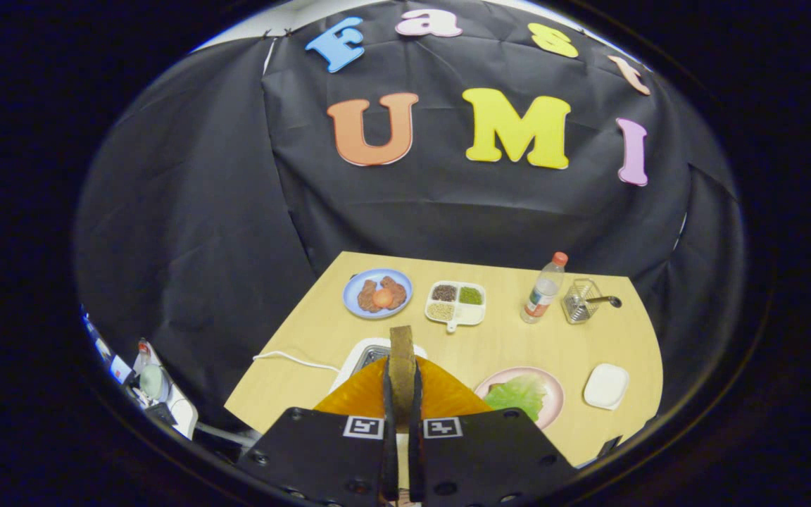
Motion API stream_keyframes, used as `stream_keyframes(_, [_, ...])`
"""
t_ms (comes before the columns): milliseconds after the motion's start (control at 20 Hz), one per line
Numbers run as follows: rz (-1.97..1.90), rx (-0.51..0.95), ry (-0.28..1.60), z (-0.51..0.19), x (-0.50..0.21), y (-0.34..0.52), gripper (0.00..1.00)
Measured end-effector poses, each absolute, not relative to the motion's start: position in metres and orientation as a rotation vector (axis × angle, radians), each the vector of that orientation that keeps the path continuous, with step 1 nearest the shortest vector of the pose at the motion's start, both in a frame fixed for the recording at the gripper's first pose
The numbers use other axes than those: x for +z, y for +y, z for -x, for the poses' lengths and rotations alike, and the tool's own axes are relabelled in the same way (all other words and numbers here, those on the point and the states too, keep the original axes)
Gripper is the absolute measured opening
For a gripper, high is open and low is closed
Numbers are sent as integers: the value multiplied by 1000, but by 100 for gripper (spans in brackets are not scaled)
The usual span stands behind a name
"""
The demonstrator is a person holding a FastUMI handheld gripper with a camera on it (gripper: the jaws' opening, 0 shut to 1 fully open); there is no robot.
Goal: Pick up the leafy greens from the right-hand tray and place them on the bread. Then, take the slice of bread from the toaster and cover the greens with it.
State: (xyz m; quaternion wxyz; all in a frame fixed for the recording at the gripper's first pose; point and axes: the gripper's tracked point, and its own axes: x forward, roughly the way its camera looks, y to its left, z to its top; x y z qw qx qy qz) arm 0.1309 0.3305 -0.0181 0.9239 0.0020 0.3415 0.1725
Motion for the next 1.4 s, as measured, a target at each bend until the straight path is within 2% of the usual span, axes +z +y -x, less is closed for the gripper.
stream_keyframes(500, [-104, 211, 816, -168, -112, 237, 6])
stream_keyframes(1100, [-263, 284, 969, -192, -215, 200, 6])
stream_keyframes(1400, [-263, 292, 947, -205, -239, 167, 8])
